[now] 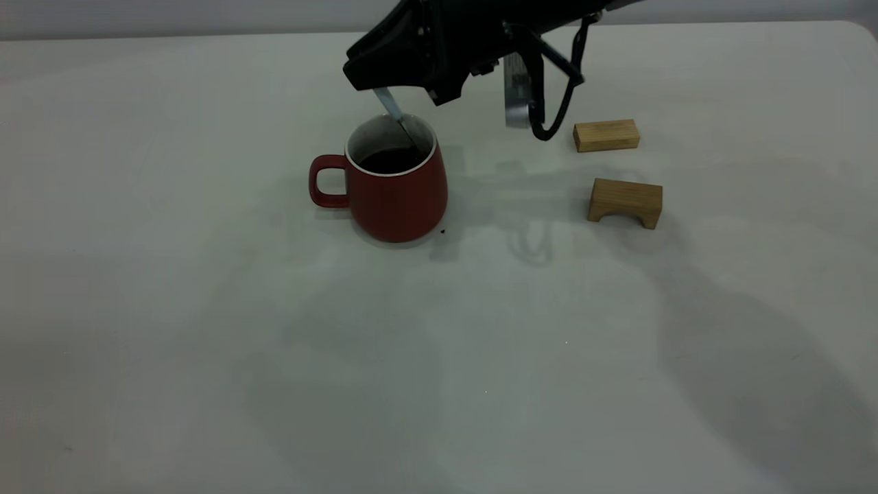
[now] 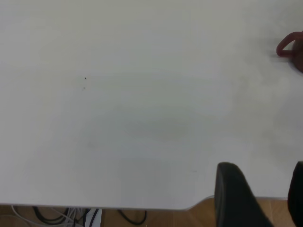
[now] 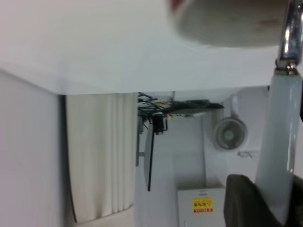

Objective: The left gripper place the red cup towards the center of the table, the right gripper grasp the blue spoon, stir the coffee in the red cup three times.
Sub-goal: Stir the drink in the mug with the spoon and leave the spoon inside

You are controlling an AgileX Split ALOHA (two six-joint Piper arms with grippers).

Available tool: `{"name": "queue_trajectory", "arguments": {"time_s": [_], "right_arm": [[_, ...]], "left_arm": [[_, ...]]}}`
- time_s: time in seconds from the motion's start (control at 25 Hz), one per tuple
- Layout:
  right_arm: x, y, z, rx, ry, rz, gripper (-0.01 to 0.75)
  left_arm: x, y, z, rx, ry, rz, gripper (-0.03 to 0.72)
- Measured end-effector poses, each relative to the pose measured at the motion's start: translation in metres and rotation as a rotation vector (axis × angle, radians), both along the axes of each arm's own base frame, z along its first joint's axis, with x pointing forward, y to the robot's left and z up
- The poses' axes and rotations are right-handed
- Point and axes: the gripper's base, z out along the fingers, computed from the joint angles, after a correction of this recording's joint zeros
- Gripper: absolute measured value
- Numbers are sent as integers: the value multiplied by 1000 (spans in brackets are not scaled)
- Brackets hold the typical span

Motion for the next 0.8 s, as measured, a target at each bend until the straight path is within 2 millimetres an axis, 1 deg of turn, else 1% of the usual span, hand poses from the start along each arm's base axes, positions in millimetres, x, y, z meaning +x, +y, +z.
{"name": "queue_trajectory", "arguments": {"time_s": [0.12, 0.24, 0.32, 0.4, 0.48, 0.56, 0.68, 0.76, 0.8], "right_arm": [[-5, 7, -4, 24, -7, 30, 152], [-5, 16, -7, 68, -144, 47, 152], [-5, 17, -11, 65, -238, 73, 152], [-4, 15, -15, 55, -272, 79, 152], [-1, 9, -19, 49, -248, 64, 152], [2, 0, -20, 45, -176, 37, 152], [4, -8, -21, 64, 21, -28, 153], [3, -9, -21, 75, 96, -45, 153], [1, -7, -21, 77, 99, -37, 153]], "left_arm": [[0, 0, 0, 0, 0, 0, 353], [0, 0, 0, 0, 0, 0, 353], [0, 0, 0, 0, 0, 0, 353], [0, 0, 0, 0, 0, 0, 353], [0, 0, 0, 0, 0, 0, 353], [0, 0, 0, 0, 0, 0, 353], [0, 0, 0, 0, 0, 0, 353], [0, 0, 0, 0, 0, 0, 353], [0, 0, 0, 0, 0, 0, 353]]}}
